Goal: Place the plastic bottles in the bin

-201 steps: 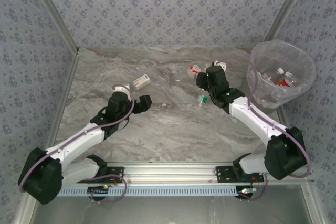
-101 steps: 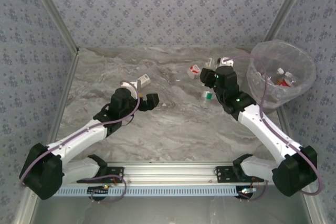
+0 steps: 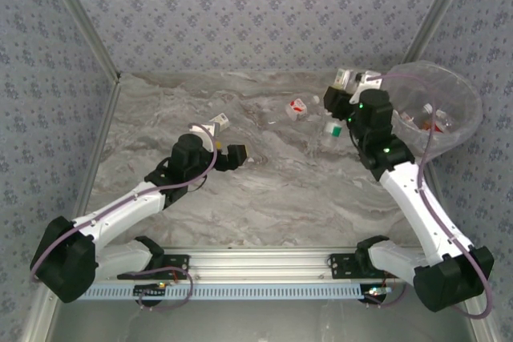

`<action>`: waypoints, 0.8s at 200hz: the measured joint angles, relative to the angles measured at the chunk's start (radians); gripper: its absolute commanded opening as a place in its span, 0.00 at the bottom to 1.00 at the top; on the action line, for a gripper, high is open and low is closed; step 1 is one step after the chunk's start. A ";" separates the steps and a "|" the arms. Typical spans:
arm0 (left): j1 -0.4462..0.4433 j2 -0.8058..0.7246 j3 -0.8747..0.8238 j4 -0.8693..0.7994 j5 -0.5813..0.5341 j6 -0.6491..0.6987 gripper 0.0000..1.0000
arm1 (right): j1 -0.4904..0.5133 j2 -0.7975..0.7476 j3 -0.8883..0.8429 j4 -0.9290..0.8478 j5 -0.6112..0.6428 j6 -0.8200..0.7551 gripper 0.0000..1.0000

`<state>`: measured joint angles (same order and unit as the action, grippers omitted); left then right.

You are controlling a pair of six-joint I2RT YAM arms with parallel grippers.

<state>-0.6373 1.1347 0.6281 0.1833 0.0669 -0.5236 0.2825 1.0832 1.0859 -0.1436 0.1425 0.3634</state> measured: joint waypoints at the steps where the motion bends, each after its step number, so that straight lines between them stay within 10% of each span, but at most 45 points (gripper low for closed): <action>1: 0.000 0.000 0.000 0.000 0.000 0.000 0.99 | -0.005 0.000 0.007 -0.005 -0.003 -0.001 0.56; 160: 0.000 -0.008 0.000 -0.010 -0.035 0.003 0.99 | -0.524 0.091 0.298 -0.092 -0.014 -0.037 0.56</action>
<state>-0.6373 1.1271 0.6281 0.1738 0.0322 -0.5201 -0.2413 1.1740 1.3834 -0.2356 0.1287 0.3267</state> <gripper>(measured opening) 0.994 0.560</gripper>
